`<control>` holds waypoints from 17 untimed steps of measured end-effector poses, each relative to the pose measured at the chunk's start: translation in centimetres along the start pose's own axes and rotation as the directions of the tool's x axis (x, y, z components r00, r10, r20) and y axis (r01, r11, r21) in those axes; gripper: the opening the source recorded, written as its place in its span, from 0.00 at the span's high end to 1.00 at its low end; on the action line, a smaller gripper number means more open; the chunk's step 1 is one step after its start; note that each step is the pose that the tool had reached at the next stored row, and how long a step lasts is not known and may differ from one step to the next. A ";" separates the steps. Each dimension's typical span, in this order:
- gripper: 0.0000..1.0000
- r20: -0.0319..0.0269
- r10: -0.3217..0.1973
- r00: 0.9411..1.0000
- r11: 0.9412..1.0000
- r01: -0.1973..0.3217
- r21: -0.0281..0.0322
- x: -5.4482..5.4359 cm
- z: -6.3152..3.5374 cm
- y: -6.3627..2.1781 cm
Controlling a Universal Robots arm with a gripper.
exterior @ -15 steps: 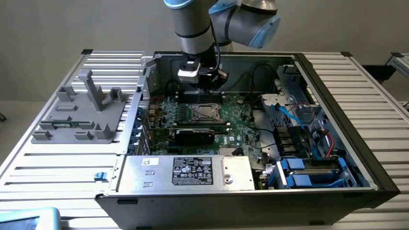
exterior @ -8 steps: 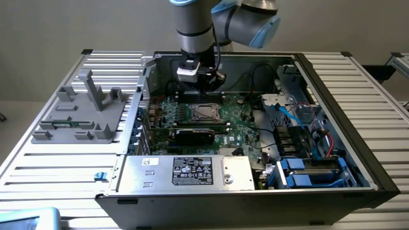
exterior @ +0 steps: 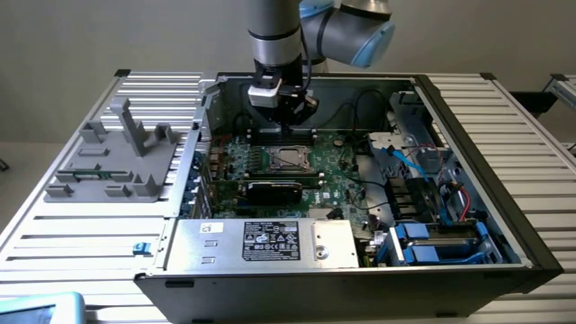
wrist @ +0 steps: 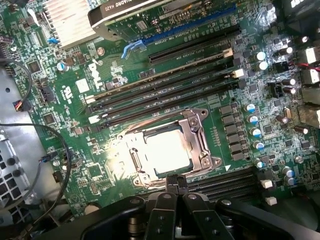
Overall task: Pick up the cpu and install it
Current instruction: 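Install the first cpu locking lever, then install the second cpu locking lever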
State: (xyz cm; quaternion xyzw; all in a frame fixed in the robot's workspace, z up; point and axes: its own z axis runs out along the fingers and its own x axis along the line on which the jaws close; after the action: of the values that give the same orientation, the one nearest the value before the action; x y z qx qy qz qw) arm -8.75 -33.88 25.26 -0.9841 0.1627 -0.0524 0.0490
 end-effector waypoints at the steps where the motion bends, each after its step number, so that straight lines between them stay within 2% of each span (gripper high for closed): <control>1: 0.89 0.000 -0.001 1.000 1.000 0.001 -0.007 0.0 -0.11 0.00; 3: 0.89 0.002 -0.002 1.000 1.000 0.002 -0.020 0.0 -0.27 -0.02; 5: 0.89 0.009 -0.003 1.000 1.000 0.003 -0.029 0.0 -0.39 -0.03; 6: 0.89 0.013 -0.003 1.000 1.000 0.004 -0.031 0.0 -0.39 -0.03; 17: 0.89 0.013 -0.003 1.000 1.000 0.004 -0.031 0.0 -0.40 -0.03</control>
State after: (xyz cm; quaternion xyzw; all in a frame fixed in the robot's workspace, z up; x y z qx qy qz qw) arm -8.75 -33.89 25.66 -0.9853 0.1615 -0.0435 0.0346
